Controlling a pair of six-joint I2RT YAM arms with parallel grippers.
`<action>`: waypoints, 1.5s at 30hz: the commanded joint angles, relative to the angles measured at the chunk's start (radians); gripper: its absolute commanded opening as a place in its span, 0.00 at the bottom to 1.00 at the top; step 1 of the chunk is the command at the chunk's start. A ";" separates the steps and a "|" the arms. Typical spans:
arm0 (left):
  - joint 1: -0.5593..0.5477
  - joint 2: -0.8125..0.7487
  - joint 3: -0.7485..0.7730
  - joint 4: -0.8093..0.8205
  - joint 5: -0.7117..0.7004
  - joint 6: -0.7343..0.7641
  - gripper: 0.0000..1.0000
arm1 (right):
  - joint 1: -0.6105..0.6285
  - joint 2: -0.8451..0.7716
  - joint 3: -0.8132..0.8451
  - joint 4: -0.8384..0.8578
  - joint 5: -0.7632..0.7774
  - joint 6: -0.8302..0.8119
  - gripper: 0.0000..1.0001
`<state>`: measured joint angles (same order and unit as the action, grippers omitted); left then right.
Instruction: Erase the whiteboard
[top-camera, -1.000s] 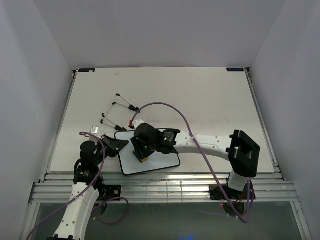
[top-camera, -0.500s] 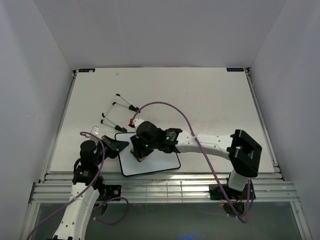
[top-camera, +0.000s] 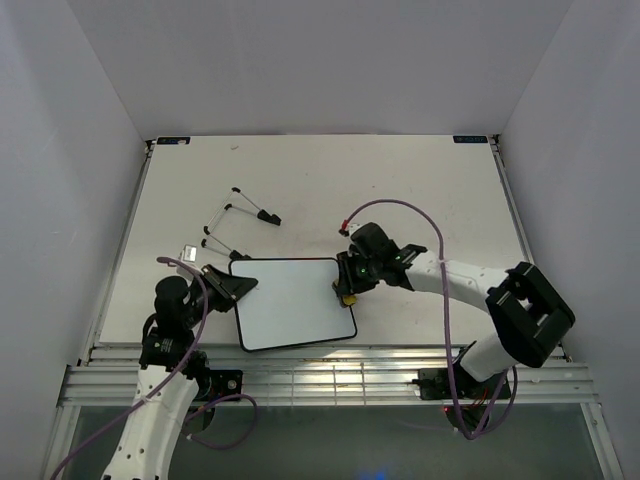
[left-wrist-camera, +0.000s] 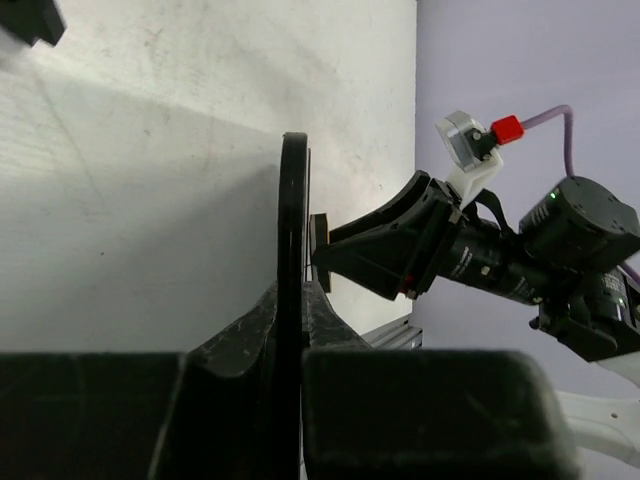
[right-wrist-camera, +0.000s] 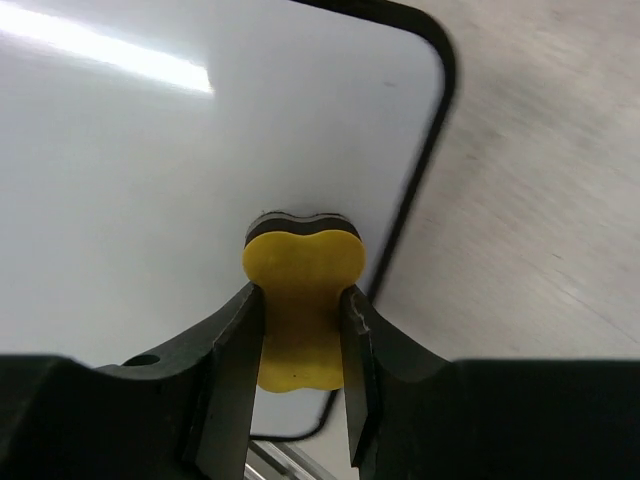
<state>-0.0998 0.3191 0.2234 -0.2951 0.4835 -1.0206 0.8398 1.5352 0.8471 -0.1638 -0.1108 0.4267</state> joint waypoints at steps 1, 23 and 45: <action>-0.005 -0.005 0.114 0.054 0.029 0.017 0.00 | -0.103 -0.118 -0.020 -0.121 0.006 -0.080 0.08; -0.005 0.242 0.982 -0.585 -0.421 0.336 0.00 | -0.119 -0.002 0.124 -0.145 0.344 -0.052 0.15; -0.005 0.279 1.030 -0.596 -0.217 0.435 0.00 | -0.059 0.105 0.322 -0.243 0.344 -0.012 0.80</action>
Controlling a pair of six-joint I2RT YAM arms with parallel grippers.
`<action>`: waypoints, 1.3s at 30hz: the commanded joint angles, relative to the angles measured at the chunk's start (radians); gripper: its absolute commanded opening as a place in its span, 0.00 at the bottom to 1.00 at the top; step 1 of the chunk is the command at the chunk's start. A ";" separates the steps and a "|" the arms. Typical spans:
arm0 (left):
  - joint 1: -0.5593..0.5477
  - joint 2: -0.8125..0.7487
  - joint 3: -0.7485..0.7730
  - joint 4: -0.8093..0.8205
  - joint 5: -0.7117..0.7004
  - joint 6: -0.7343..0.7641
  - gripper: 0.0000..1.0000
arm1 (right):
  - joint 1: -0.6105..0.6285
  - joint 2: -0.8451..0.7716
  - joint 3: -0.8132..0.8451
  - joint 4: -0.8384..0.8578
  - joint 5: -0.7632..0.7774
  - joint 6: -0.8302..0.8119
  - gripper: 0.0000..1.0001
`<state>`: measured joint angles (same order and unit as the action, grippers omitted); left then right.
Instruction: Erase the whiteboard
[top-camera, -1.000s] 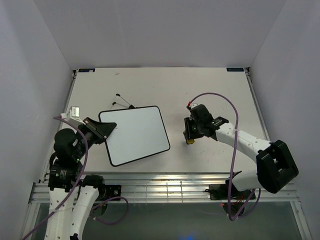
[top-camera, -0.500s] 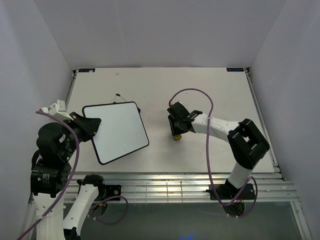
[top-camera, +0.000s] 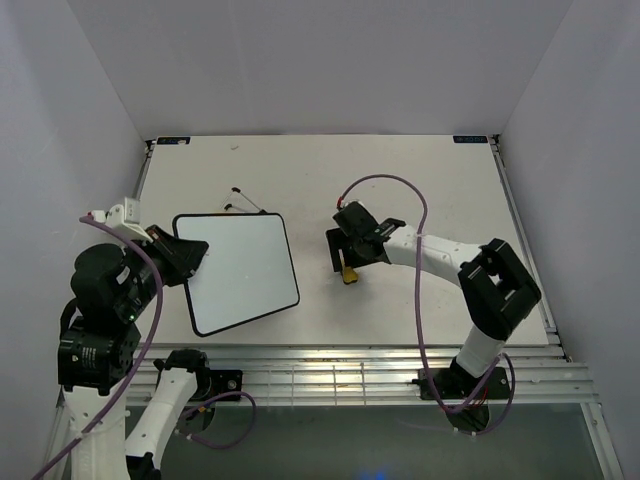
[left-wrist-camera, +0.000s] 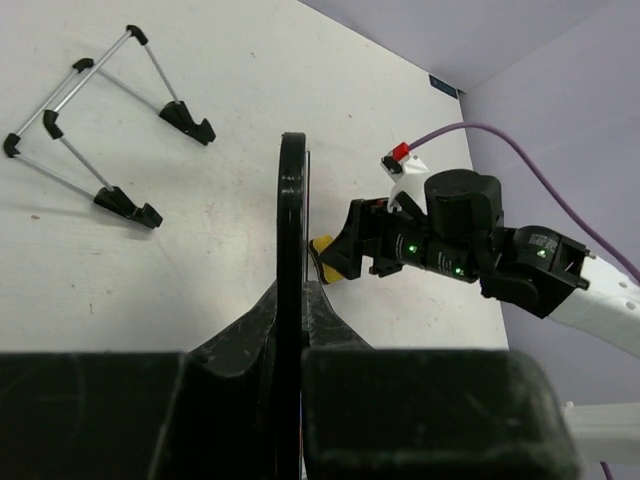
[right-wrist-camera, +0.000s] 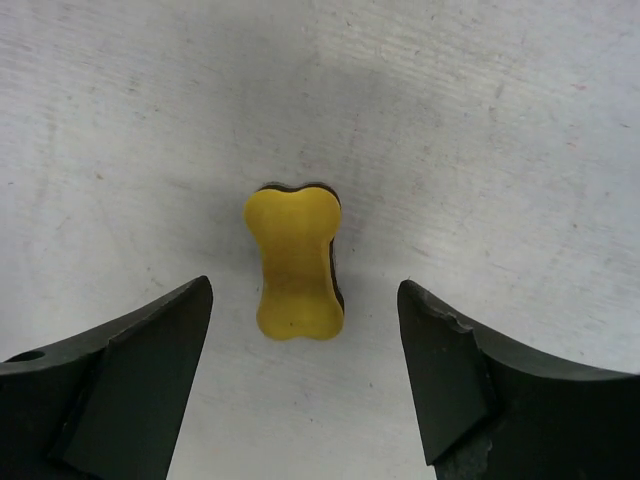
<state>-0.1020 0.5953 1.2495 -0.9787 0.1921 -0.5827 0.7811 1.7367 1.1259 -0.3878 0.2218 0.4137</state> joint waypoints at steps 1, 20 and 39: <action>-0.002 -0.002 -0.007 0.119 0.114 0.000 0.00 | -0.005 -0.121 0.043 -0.038 0.016 -0.007 0.81; -0.002 0.188 -0.461 1.285 0.848 -0.459 0.00 | -0.255 -1.261 -0.245 -0.289 -0.671 -0.144 0.90; -0.005 0.241 -0.532 1.791 0.942 -0.894 0.00 | -0.255 -1.249 -0.250 -0.092 -1.054 -0.012 1.00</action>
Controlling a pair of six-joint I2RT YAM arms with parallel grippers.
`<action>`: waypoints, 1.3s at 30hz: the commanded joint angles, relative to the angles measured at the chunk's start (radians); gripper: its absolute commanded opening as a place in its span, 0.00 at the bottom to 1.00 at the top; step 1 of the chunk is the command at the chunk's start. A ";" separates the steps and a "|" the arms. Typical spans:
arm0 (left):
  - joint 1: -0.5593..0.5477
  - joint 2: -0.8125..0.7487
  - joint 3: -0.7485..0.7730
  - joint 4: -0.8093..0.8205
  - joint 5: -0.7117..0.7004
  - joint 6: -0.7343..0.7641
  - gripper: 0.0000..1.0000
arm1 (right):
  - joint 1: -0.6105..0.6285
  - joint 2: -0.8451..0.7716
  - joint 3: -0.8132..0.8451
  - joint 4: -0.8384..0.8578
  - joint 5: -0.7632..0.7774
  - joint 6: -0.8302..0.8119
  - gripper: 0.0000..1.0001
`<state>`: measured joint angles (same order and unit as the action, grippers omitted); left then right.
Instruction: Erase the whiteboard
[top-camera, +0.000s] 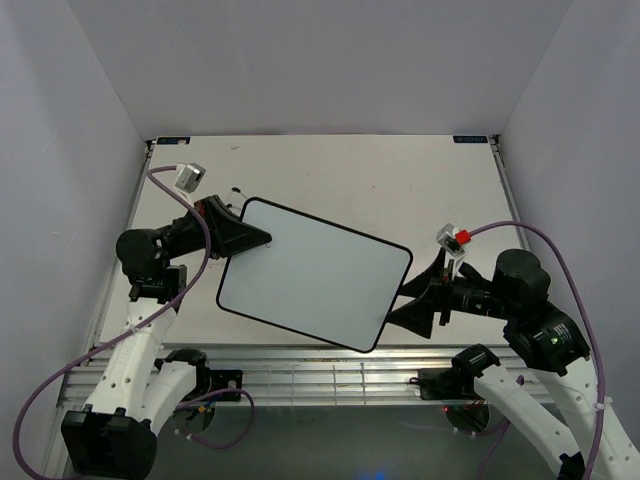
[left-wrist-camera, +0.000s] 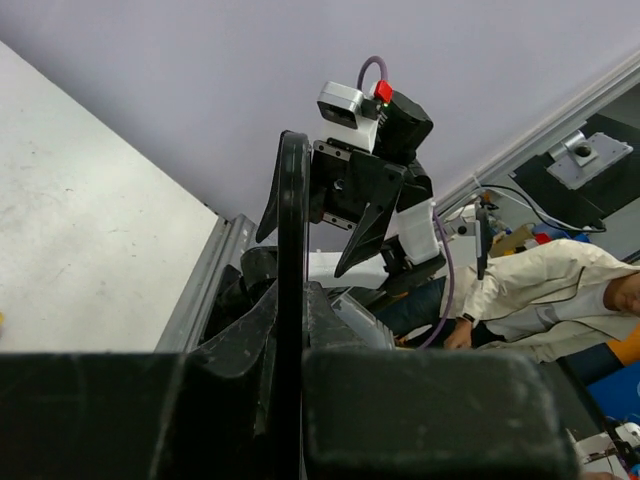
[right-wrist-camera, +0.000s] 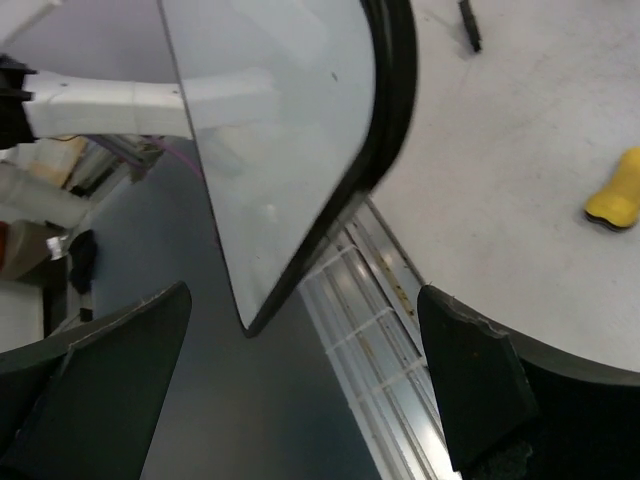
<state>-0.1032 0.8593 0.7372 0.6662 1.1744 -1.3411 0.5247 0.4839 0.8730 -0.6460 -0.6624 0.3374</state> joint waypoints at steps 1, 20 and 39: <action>-0.007 -0.022 -0.033 0.162 -0.044 -0.150 0.00 | 0.001 -0.001 -0.008 0.205 -0.195 0.092 1.00; -0.021 -0.005 -0.168 0.383 -0.127 -0.277 0.00 | 0.001 0.082 -0.026 0.614 -0.272 0.374 0.34; -0.021 -0.034 -0.163 0.170 -0.174 -0.038 0.38 | 0.001 0.035 0.076 0.448 0.050 0.288 0.08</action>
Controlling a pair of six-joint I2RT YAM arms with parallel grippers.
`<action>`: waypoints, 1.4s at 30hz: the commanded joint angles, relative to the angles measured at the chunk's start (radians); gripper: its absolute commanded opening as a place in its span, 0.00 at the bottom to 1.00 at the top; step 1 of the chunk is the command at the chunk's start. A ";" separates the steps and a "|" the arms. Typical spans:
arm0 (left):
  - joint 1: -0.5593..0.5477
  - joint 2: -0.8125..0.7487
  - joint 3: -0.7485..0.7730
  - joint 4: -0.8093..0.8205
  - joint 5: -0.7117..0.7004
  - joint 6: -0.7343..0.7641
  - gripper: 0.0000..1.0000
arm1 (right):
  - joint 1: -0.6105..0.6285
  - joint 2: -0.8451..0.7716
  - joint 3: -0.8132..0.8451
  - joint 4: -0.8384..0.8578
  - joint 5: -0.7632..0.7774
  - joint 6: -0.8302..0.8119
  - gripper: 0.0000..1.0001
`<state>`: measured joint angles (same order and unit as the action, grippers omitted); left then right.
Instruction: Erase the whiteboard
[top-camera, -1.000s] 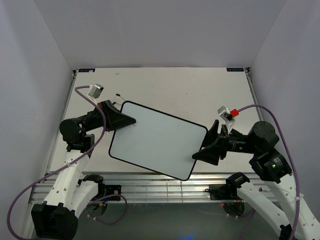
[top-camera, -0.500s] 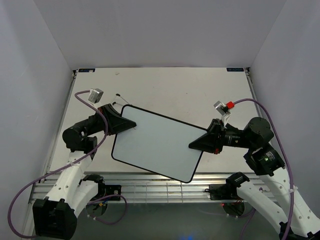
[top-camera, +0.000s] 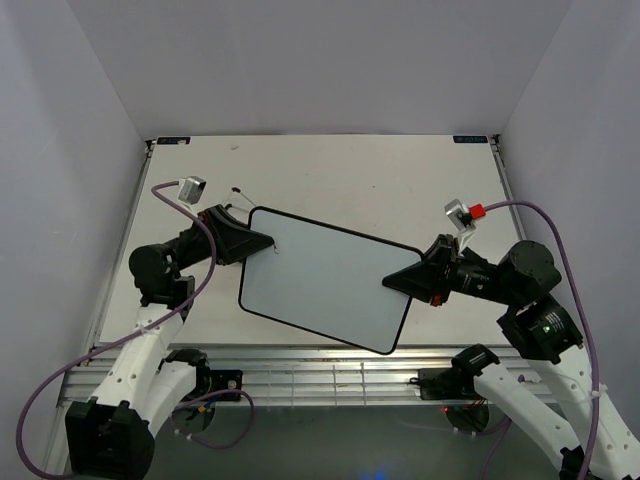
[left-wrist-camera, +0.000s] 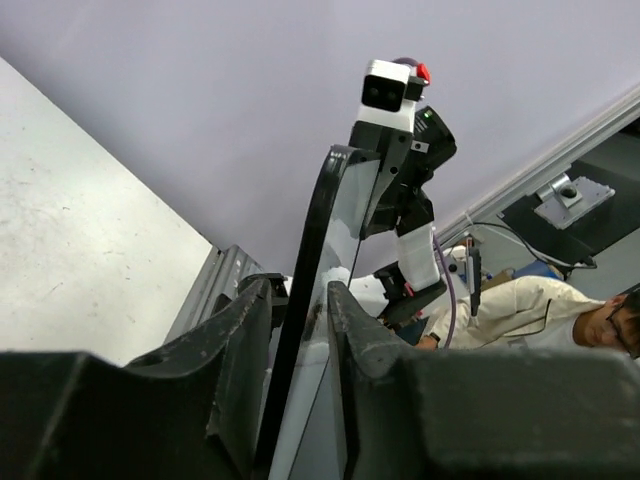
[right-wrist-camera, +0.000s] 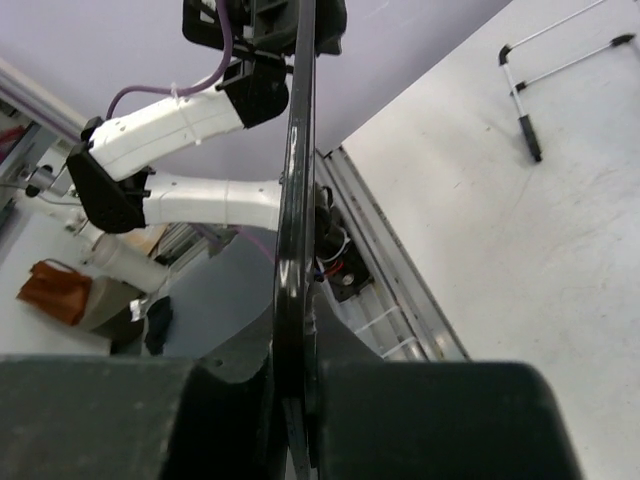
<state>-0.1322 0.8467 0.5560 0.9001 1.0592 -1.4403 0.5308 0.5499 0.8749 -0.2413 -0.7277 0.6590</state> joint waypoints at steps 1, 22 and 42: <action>0.008 -0.023 0.018 -0.067 -0.061 0.069 0.40 | -0.005 -0.034 0.079 0.042 0.123 -0.033 0.08; 0.006 -0.026 0.183 -0.997 -0.611 0.663 0.98 | -0.005 -0.079 0.220 -0.306 0.608 -0.249 0.08; -0.920 0.796 0.672 -1.613 -1.701 0.177 0.98 | -0.003 -0.260 0.125 -0.490 1.156 -0.329 0.08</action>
<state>-1.0145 1.5505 1.1149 -0.4732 -0.3988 -1.0603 0.5255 0.3134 0.9981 -0.8375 0.3664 0.3382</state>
